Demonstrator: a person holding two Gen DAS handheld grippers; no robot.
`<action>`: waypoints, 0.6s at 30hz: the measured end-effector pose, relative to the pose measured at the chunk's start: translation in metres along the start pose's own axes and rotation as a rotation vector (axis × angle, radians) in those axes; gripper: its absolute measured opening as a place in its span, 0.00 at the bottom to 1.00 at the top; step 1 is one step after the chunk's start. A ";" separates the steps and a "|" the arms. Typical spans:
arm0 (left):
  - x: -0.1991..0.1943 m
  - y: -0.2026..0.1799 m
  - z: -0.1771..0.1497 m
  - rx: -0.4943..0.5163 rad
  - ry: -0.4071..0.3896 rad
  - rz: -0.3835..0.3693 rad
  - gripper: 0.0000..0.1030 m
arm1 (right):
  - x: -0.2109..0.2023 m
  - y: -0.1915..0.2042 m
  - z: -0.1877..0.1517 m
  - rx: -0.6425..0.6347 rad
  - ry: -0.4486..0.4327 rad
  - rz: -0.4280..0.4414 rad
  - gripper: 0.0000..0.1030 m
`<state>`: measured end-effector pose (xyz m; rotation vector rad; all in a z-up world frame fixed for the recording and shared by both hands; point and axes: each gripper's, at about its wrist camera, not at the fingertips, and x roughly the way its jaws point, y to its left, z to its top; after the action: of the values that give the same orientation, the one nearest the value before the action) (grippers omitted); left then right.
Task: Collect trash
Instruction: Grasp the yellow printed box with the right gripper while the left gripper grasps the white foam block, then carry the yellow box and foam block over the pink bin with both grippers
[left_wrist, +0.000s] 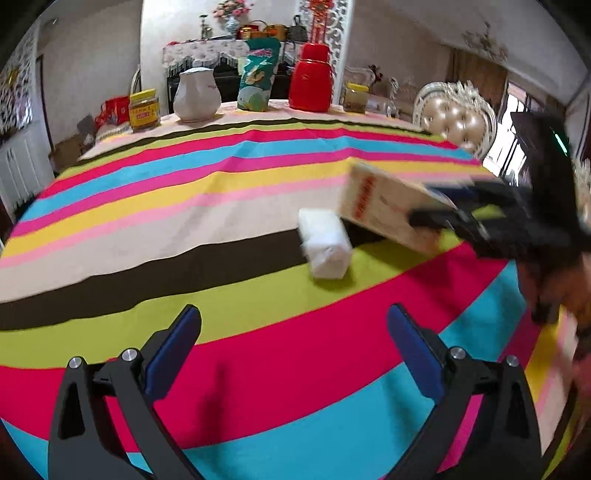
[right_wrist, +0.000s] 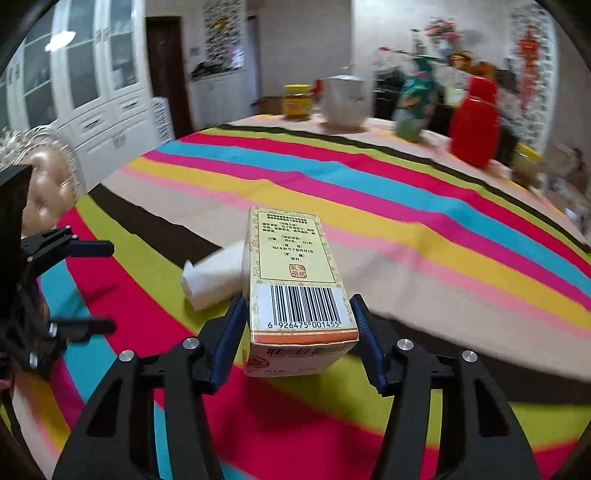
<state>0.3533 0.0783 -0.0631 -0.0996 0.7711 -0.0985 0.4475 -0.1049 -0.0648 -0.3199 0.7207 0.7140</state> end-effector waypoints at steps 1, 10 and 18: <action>0.001 -0.001 0.002 -0.022 0.001 0.002 0.94 | -0.006 0.000 -0.006 0.005 0.000 -0.024 0.53; 0.049 -0.034 0.030 -0.011 0.074 0.125 0.80 | -0.056 -0.011 -0.051 0.101 -0.023 -0.180 0.52; 0.074 -0.045 0.042 -0.038 0.103 0.116 0.25 | -0.094 -0.013 -0.092 0.161 -0.030 -0.205 0.53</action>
<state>0.4332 0.0266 -0.0783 -0.0864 0.8801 0.0211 0.3621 -0.2052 -0.0648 -0.2311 0.7009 0.4624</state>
